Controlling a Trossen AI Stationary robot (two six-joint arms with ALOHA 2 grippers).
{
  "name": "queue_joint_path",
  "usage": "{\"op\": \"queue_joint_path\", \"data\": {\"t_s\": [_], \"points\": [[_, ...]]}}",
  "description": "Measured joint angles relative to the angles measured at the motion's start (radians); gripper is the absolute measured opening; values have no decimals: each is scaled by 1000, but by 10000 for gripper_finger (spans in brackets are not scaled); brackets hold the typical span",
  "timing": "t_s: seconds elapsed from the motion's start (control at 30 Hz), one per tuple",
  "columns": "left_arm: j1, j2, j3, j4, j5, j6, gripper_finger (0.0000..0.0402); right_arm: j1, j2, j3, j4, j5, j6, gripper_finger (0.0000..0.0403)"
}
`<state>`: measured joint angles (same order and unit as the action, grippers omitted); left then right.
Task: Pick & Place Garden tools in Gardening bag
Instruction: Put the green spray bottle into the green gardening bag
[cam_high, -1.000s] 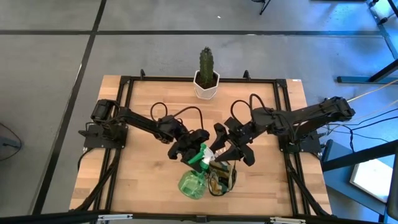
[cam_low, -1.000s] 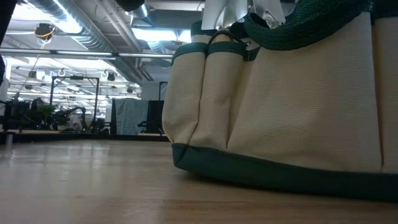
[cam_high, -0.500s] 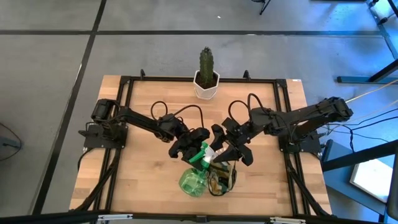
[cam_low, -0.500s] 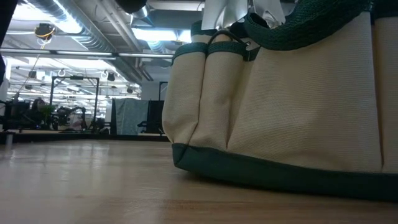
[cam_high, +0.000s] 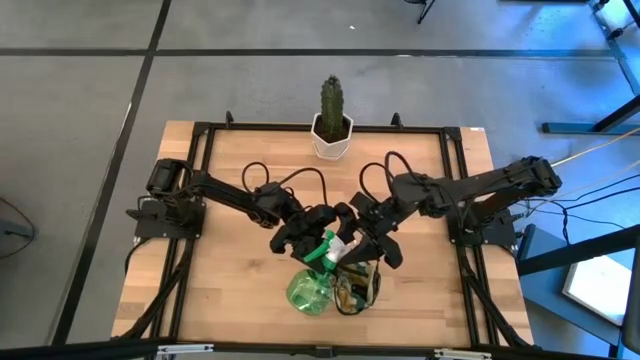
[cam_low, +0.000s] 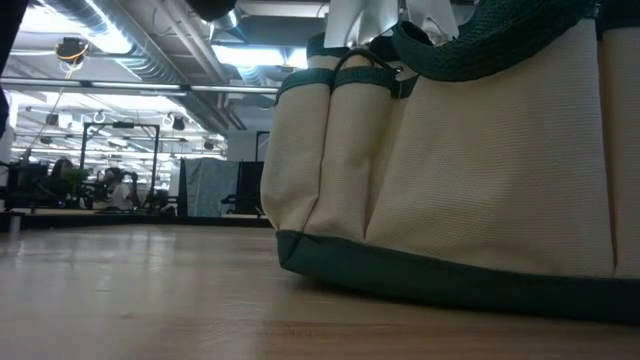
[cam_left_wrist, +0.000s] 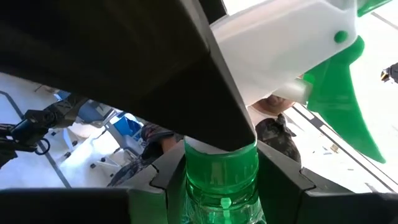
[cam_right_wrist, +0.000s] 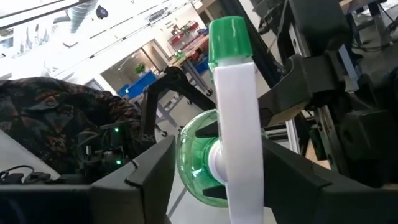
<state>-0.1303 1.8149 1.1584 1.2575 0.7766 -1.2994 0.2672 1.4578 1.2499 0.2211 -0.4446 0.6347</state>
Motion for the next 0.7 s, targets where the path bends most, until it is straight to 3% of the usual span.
{"op": "queue_joint_path", "data": {"t_s": [0.17,0.43,0.7], "points": [[0,0,0,-5,1,-6,145,0,8,3,-4,-2,-11,185],[0,0,0,-4,-2,-6,145,-1,9,3,-8,8,-22,88],[-1,0,0,-7,5,-14,145,0,8,4,-32,30,-9,83]]}}
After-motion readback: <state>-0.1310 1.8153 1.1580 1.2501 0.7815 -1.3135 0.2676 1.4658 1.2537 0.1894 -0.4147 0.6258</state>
